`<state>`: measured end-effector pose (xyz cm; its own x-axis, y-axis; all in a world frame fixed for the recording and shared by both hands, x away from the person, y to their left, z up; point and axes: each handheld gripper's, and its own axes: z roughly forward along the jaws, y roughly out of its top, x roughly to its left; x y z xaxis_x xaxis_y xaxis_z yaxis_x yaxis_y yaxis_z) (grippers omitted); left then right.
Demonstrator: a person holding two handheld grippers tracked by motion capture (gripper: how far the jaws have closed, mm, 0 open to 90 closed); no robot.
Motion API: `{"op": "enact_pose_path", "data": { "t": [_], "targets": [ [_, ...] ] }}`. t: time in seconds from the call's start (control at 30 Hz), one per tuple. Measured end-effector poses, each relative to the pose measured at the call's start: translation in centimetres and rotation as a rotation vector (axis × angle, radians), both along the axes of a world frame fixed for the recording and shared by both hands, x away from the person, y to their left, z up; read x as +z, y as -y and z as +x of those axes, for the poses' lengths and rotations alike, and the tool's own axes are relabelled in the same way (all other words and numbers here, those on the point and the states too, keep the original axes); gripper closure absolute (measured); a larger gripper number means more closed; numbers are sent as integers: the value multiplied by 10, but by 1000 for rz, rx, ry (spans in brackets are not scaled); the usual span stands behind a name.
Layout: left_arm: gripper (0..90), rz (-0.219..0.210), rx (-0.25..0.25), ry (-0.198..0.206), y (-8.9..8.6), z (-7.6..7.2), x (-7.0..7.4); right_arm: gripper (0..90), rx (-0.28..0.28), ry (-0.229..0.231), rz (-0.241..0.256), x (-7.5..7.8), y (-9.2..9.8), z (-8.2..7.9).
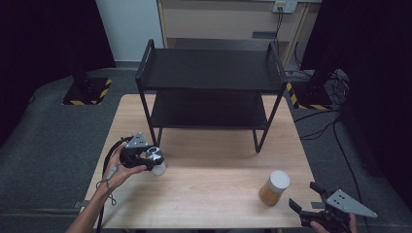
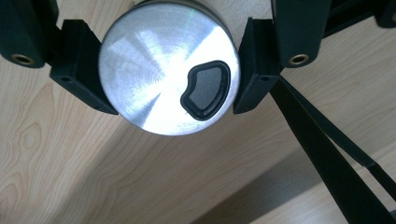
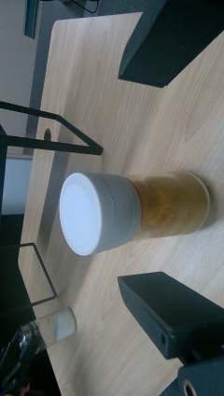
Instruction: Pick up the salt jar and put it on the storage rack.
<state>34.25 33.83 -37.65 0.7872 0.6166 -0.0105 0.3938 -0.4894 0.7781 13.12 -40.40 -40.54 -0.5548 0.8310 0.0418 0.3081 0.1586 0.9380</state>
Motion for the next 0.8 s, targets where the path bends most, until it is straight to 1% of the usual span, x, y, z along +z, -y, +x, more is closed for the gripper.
{"op": "enact_pose_path", "data": {
  "t": [0.1,0.17,0.27,0.37,0.4,0.43,0.47,0.53,0.57,0.6,0.63,0.67,0.8],
  "targets": [
    [329,-2,-7,-5,0,0,1,37,1,-2,-1,0,0,0],
    [329,-10,-12,-8,-2,0,4,37,4,-4,-2,0,0,1],
    [329,-1,-32,0,0,-2,15,37,8,-5,-3,0,0,1],
    [330,0,-66,7,2,-2,30,34,11,-6,-3,0,1,2],
    [330,0,-66,7,2,-2,30,33,12,-7,0,0,1,2],
    [330,0,-75,12,2,-2,35,32,14,-6,-1,-1,1,2],
    [330,-3,-87,19,4,-4,44,31,14,-7,-1,-1,1,3],
    [330,-12,-102,26,5,-4,54,29,20,-14,1,-1,2,4],
    [330,-18,-115,30,6,-5,61,27,22,-16,2,-1,2,4],
    [330,-18,-115,30,6,-5,61,27,22,-16,2,-1,2,4],
    [330,-20,-122,32,6,-5,65,25,27,-26,9,-1,2,6],
    [330,-22,-140,34,8,-5,75,25,32,-26,8,-1,2,6],
    [330,-31,-177,33,12,-2,96,18,36,-29,19,-2,3,7]
  ]
}}
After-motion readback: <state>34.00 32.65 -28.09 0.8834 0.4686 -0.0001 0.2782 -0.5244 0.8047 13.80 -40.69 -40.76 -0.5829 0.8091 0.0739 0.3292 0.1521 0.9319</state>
